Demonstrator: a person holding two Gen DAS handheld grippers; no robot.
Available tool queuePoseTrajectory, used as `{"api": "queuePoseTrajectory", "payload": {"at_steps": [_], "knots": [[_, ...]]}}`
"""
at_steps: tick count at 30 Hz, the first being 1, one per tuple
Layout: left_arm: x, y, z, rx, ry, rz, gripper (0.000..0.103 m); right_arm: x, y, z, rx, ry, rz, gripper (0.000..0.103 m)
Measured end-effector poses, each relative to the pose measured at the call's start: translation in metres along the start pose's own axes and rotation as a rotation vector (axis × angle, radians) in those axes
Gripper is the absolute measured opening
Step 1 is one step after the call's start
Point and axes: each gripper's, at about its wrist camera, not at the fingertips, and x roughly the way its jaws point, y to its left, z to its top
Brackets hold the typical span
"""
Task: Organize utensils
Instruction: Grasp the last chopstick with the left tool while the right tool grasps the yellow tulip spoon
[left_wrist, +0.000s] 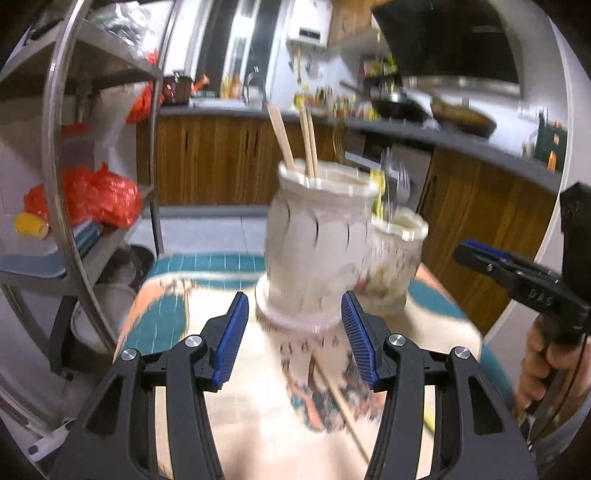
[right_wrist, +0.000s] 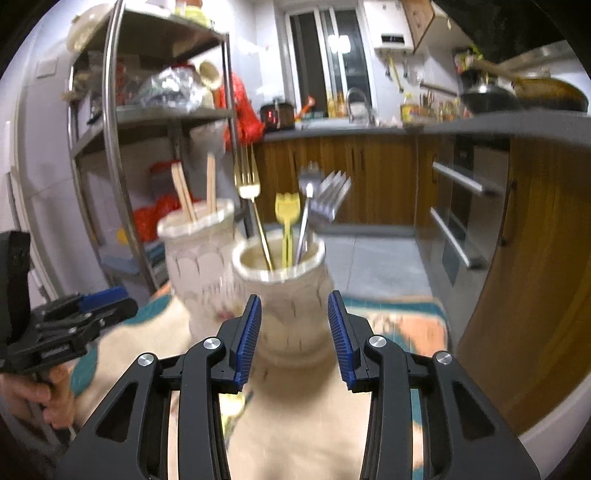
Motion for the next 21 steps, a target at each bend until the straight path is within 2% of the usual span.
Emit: {"api": "queuePoseTrajectory", "payload": {"at_steps": [7, 11, 16, 19, 21], "knots": [[0.019, -0.011, -0.021, 0.058, 0.144, -0.024, 0.05, 0.025, 0.006, -0.035, 0.011, 0.262, 0.097, 0.039], [0.034, -0.022, -0.031, 0.099, 0.227, -0.029, 0.044, 0.042, 0.024, -0.048, -0.026, 0.364, 0.13, 0.039], [0.043, -0.029, -0.041, 0.146, 0.291, -0.026, 0.04, 0.048, 0.044, -0.056, -0.078, 0.426, 0.154, 0.039], [0.046, -0.03, -0.046, 0.16, 0.315, -0.027, 0.034, 0.051, 0.055, -0.063, -0.116, 0.461, 0.159, 0.039], [0.044, -0.034, -0.047, 0.18, 0.319, -0.031, 0.021, 0.052, 0.06, -0.066, -0.152, 0.476, 0.139, 0.037]]}}
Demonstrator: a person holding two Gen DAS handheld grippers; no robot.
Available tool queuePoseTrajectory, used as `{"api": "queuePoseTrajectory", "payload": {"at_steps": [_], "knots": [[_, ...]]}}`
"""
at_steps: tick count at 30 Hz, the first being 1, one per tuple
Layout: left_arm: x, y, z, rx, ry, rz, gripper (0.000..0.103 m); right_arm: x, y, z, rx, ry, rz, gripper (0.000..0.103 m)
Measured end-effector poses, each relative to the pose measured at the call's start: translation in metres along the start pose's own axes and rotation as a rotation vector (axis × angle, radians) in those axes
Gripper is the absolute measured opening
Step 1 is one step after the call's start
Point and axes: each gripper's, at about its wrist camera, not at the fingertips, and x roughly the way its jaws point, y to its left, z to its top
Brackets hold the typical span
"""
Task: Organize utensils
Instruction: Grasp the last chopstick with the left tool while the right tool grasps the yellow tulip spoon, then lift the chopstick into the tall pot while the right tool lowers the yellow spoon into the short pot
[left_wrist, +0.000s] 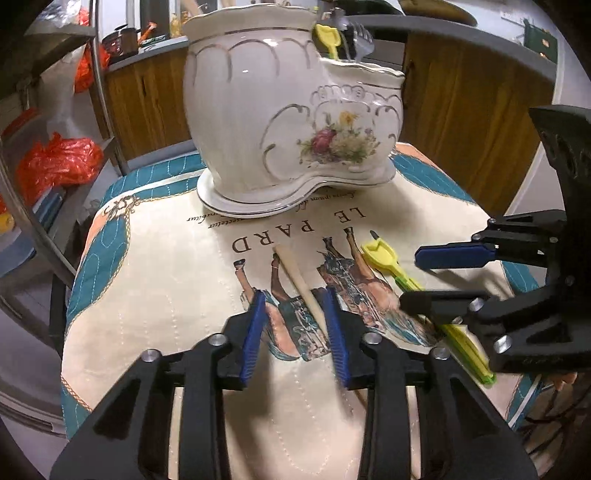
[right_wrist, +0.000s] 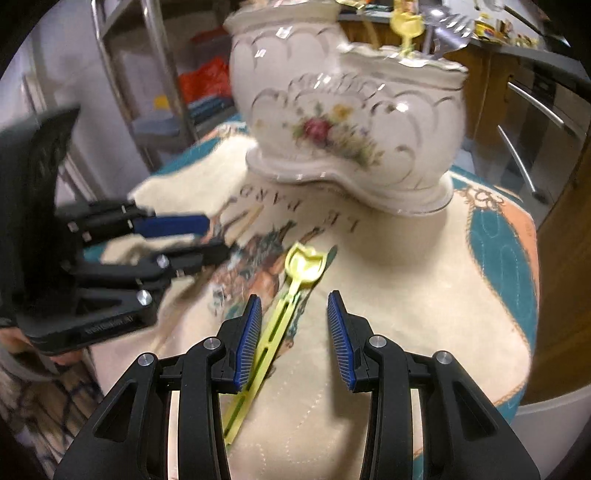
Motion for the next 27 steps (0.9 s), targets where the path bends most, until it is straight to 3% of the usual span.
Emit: {"api": "queuePoseTrajectory", "payload": {"at_steps": [3, 7, 17, 27], "knots": [[-0.002, -0.008, -0.001, 0.037, 0.001, 0.005, 0.008, -0.003, 0.009, -0.002, -0.04, 0.006, -0.012, 0.017], [-0.006, -0.012, -0.002, 0.052, 0.016, 0.002, 0.008, -0.004, 0.008, -0.003, -0.052, 0.024, -0.003, 0.01], [-0.003, 0.012, 0.008, -0.025, 0.147, -0.12, 0.01, -0.018, -0.018, -0.005, -0.064, 0.198, -0.004, 0.01], [0.017, 0.024, 0.038, -0.076, 0.38, -0.156, 0.012, -0.006, -0.016, 0.016, -0.041, 0.406, -0.035, 0.011]]}}
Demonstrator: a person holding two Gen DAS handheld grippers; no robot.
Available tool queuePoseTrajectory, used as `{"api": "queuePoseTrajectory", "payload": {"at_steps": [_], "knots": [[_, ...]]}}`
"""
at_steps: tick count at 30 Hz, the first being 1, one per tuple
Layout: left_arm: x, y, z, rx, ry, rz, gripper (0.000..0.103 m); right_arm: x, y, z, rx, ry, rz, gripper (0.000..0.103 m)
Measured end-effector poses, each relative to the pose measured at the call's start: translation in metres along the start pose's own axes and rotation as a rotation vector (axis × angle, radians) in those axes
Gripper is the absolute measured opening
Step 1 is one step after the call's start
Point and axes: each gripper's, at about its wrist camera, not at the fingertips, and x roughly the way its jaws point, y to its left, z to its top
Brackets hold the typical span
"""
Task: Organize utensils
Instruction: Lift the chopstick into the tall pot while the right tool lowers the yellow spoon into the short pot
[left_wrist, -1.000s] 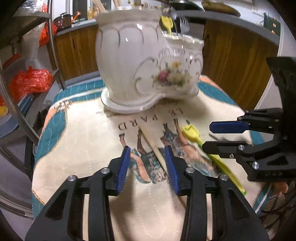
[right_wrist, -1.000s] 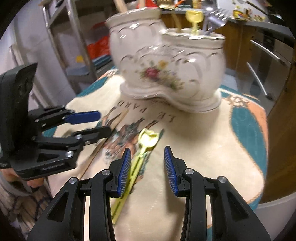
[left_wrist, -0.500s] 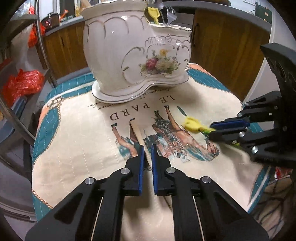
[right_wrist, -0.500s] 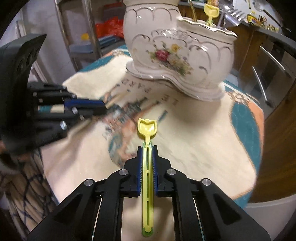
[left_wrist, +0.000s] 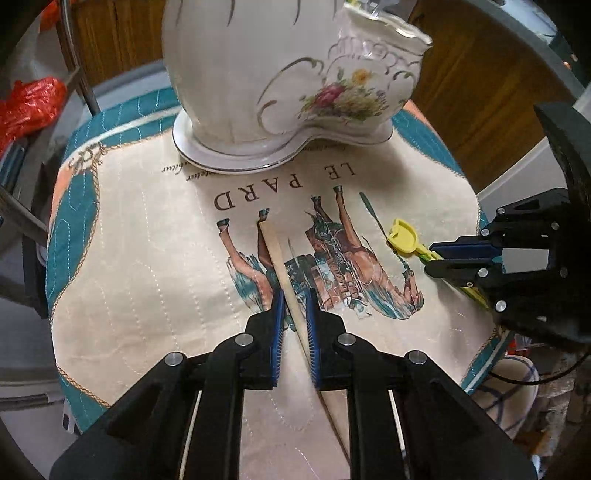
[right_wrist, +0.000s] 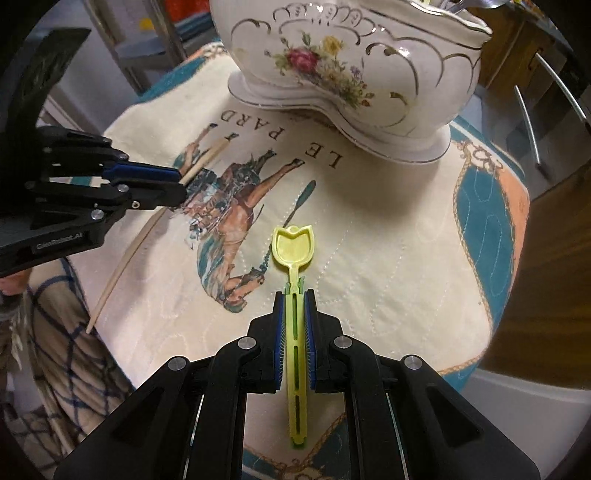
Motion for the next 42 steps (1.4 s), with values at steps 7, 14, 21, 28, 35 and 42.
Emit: {"api": "queuePoseTrajectory", "payload": {"at_steps": [7, 14, 21, 28, 35, 42], "knots": [[0.004, -0.01, 0.001, 0.027, 0.024, 0.064, 0.009, 0.001, 0.003, 0.002, 0.029, 0.009, -0.034, 0.01], [-0.014, -0.009, -0.028, -0.007, -0.128, 0.005, 0.005, -0.013, 0.005, -0.011, 0.068, -0.139, 0.0, 0.01], [-0.064, -0.014, -0.053, -0.014, -0.4, -0.1, 0.005, -0.059, 0.0, -0.038, 0.104, -0.411, 0.084, 0.01], [-0.093, -0.02, -0.054, -0.018, -0.588, -0.136, 0.005, -0.091, -0.014, -0.046, 0.16, -0.597, 0.185, 0.01], [-0.112, -0.012, -0.044, -0.018, -0.72, -0.115, 0.005, -0.103, -0.027, -0.042, 0.185, -0.698, 0.198, 0.01], [-0.122, -0.011, -0.024, -0.016, -0.845, -0.085, 0.005, -0.106, -0.047, -0.028, 0.23, -0.843, 0.211, 0.01]]}}
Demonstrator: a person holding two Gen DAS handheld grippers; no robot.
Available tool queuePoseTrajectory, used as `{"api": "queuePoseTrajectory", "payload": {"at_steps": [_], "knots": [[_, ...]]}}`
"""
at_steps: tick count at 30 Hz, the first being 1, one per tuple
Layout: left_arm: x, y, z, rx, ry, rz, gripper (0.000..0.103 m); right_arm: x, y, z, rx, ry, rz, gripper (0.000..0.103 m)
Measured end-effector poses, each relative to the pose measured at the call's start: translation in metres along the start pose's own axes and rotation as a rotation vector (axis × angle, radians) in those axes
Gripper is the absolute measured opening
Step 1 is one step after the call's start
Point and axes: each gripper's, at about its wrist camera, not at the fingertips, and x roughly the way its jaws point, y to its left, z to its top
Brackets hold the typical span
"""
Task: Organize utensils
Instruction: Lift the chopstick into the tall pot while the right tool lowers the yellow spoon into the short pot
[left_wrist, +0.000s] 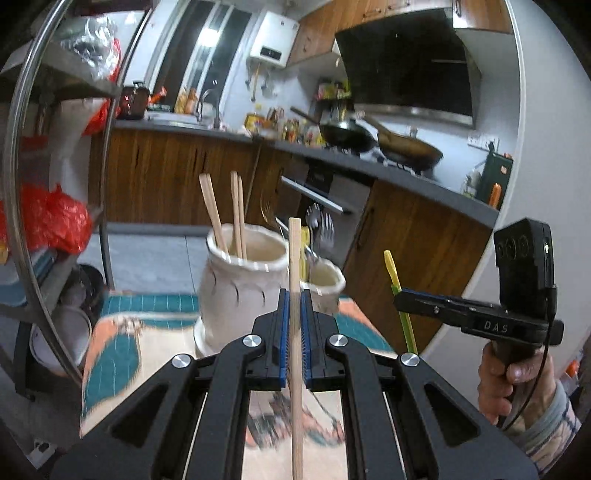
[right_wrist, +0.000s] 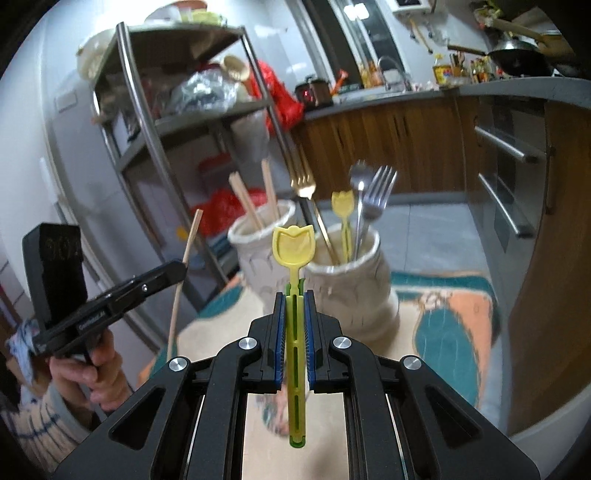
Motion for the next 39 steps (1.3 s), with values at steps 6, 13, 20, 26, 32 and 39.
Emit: {"api": "queuePoseTrajectory", "payload": {"at_steps": [6, 13, 20, 26, 32, 39], "knots": [[0.001, 0.011, 0.028, -0.022, -0.173, 0.015, 0.005, 0.007, -0.016, 0.009, 0.046, -0.132, 0.018, 0.01], [0.017, 0.02, 0.06, -0.053, -0.305, 0.04, 0.005, 0.025, -0.023, 0.025, 0.037, -0.235, 0.014, 0.01], [0.03, 0.014, 0.084, -0.029, -0.413, 0.051, 0.005, 0.038, -0.022, 0.048, 0.022, -0.32, 0.02, 0.01], [0.026, 0.015, 0.09, -0.036, -0.552, 0.082, 0.005, 0.042, -0.022, 0.059, 0.005, -0.39, -0.007, 0.01], [0.04, 0.027, 0.078, -0.062, -0.603, 0.112, 0.005, 0.054, -0.019, 0.055, -0.042, -0.399, -0.071, 0.01], [0.063, 0.024, 0.052, -0.046, -0.51, 0.113, 0.006, 0.07, -0.017, 0.042, -0.093, -0.366, -0.133, 0.01]]}}
